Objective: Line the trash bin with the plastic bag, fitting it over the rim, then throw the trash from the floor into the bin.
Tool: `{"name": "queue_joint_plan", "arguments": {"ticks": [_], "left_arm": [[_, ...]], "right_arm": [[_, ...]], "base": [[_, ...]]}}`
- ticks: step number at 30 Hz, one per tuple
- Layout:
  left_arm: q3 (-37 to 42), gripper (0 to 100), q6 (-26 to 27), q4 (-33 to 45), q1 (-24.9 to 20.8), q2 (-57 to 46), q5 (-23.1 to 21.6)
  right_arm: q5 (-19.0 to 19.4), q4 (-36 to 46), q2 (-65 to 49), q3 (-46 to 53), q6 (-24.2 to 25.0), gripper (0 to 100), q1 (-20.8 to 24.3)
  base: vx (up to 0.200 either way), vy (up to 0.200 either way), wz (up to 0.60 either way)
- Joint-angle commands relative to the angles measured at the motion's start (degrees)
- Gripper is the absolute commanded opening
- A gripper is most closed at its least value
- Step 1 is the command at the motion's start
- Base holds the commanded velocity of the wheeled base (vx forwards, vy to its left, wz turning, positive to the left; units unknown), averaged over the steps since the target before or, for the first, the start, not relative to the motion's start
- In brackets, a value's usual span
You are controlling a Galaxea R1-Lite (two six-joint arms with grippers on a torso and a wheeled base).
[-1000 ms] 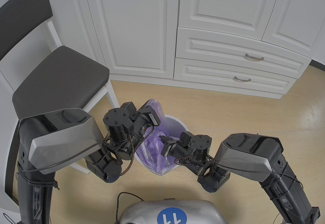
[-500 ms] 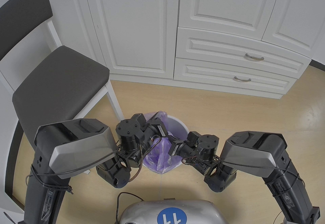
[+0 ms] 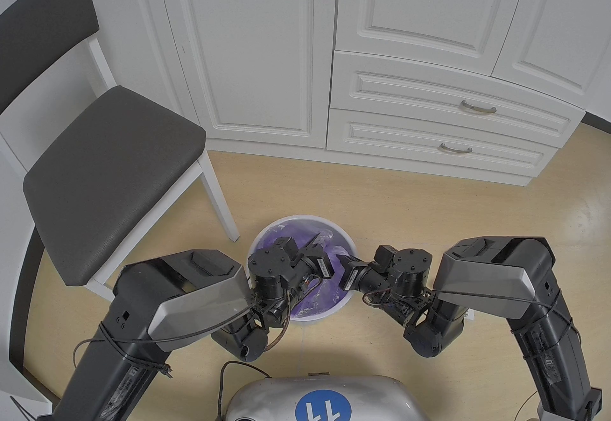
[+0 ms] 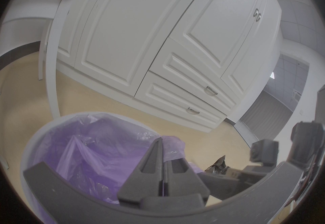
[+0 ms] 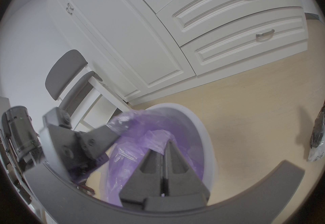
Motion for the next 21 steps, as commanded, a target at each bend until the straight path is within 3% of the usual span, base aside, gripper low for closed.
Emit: {"name": "queue_joint_plan", "arguments": {"ticks": [1,7,13,21], "left_arm": [[-3.87,0,-0.1,1.73,0.56,3.88,-0.6],[-3.87,0,-0.98,2.25,3.02,-0.86,-0.42],[6.68,0,-0.98,1.37,6.27,-11.06,-0.68],[17.4,0,-0.1,1.37,9.61,-14.84,-0.33]], "right_arm": [[-0.03,-1.02,0.05,0.18,-0.24,0,-0.17],[-0.12,-1.02,-2.24,2.2,-3.93,0,-2.8],[0.59,-1.02,-6.98,9.59,-12.72,0,-6.76],[-0.03,-1.02,-6.28,12.66,-17.99,0,-9.75]], "base": [[0.0,0.0,0.0],[0.0,0.0,0.0],[0.0,0.0,0.0],[0.0,0.0,0.0]]}}
